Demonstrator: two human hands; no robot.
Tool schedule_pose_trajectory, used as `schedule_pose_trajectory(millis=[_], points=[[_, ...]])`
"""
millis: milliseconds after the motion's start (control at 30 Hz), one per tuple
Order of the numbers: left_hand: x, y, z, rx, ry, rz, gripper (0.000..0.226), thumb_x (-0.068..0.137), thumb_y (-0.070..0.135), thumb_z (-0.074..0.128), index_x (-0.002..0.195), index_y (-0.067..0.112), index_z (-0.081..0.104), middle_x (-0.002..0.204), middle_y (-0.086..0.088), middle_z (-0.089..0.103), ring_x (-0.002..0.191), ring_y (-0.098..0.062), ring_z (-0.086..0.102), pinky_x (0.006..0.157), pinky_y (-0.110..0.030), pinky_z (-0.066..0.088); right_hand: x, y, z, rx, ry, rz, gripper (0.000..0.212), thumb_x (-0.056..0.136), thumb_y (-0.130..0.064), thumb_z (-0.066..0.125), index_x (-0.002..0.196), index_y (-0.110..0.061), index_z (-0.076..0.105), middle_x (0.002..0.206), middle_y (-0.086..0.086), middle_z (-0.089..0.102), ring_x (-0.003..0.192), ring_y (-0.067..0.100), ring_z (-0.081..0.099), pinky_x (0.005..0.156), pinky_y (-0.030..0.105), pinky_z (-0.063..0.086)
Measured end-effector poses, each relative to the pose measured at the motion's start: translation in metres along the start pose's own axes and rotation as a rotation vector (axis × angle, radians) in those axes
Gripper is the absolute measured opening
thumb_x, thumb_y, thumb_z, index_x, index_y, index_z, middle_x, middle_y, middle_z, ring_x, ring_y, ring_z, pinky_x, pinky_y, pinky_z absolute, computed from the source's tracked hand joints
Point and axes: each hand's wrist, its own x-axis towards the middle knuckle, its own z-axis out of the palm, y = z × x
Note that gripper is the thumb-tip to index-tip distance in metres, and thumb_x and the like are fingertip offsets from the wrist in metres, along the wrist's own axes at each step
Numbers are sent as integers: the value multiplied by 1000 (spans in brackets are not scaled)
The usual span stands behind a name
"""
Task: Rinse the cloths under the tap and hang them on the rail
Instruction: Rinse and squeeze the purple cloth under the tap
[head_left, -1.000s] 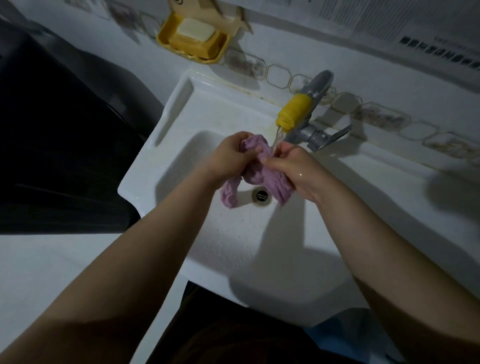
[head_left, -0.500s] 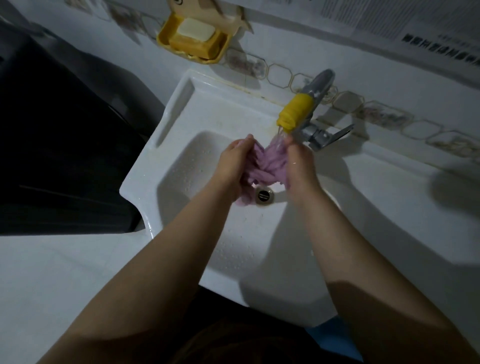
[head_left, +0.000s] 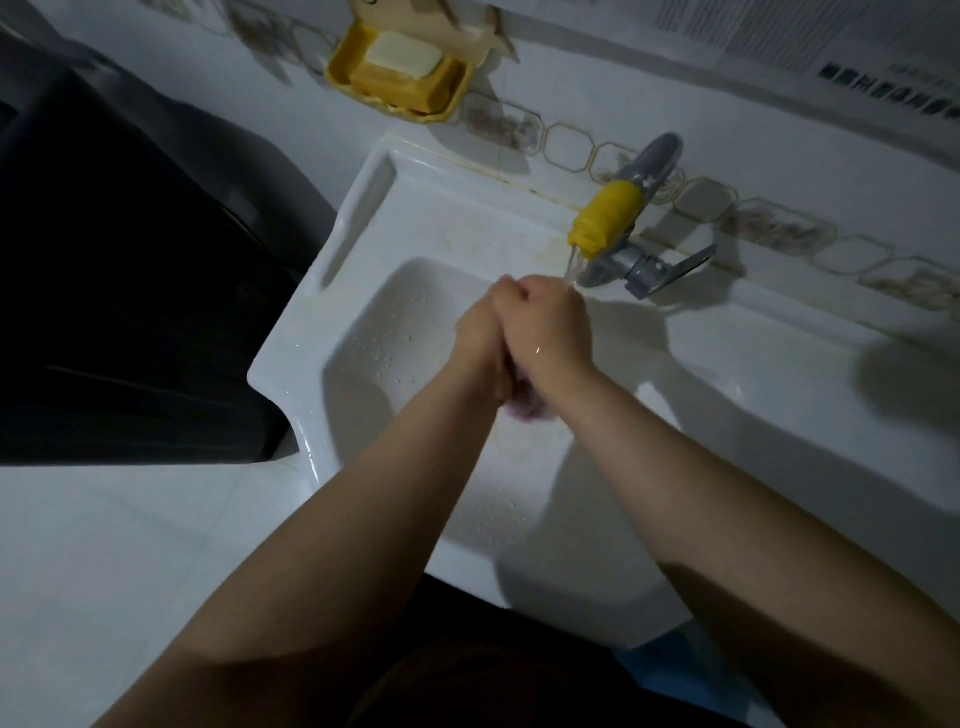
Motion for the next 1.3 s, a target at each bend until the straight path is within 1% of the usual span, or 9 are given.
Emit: schedule_pose_trajectory(millis=[67, 167, 367, 534, 667, 834, 1001, 1134, 1301], points=[[-17, -1, 11, 53, -67, -98, 47, 92, 47, 40, 68, 9, 53, 41, -12, 43, 41, -23, 46, 52, -24, 42, 23, 1, -11, 102, 32, 111, 37, 86, -36, 48, 66, -7, 59, 77, 16, 63, 81, 33, 61, 72, 37, 48], [-18, 5, 9, -17, -76, -77, 47, 99, 45, 39, 68, 13, 54, 35, -2, 44, 30, -16, 41, 39, -14, 31, 23, 1, -13, 268, 39, 139, 38, 88, -28, 51, 55, -10, 48, 64, 11, 56, 72, 33, 58, 74, 45, 51], [-16, 14, -4, 36, -58, 15, 43, 98, 39, 40, 67, 13, 55, 42, -5, 54, 37, -20, 50, 36, -19, 41, 5, 11, -8, 133, 32, 51, 45, 94, -43, 49, 63, -11, 54, 69, 11, 60, 72, 26, 59, 68, 34, 45], [-28, 5, -6, 20, -196, 101, 38, 95, 25, 34, 78, 6, 62, 81, -21, 64, 78, -30, 58, 76, -40, 50, 41, 43, -32, 338, -96, 190, 32, 99, -27, 47, 68, -20, 53, 63, -2, 54, 45, 3, 52, 46, 16, 39], [-26, -7, -26, -35, -328, 14, 24, 90, 12, 31, 95, 3, 52, 76, -18, 51, 58, -25, 49, 51, -22, 43, 38, 56, -40, 684, -205, 226, 24, 97, -7, 48, 81, -17, 63, 66, -4, 69, 62, 10, 65, 66, 25, 54], [-22, -18, -45, -377, -411, -45, 24, 80, -3, 28, 94, 8, 44, 95, -19, 50, 72, -27, 57, 62, -30, 48, 25, 52, -55, 1065, -394, 209, 26, 92, 4, 41, 87, -11, 61, 80, 8, 71, 77, 20, 68, 70, 31, 56], [-23, -10, -35, -290, -443, -115, 32, 96, 35, 39, 97, 7, 53, 88, -13, 57, 74, -22, 52, 69, -29, 42, 5, 38, -55, 885, -499, 46, 30, 95, -1, 45, 91, -19, 69, 87, -1, 73, 86, 11, 69, 75, 24, 54], [-25, -6, -12, -223, -341, -93, 36, 100, 25, 37, 75, 5, 53, 60, -10, 53, 56, -19, 49, 50, -24, 41, -14, 22, -49, 296, -168, -144, 23, 90, -34, 62, 68, -28, 58, 69, -11, 61, 64, -4, 58, 63, 12, 44], [-25, 4, 5, -246, -202, 127, 31, 98, 27, 44, 72, 10, 50, 52, -6, 50, 49, -15, 51, 48, -24, 45, -38, 19, -26, -186, 12, -227, 45, 91, -52, 50, 65, -17, 56, 64, 5, 63, 64, 26, 58, 57, 30, 39]])
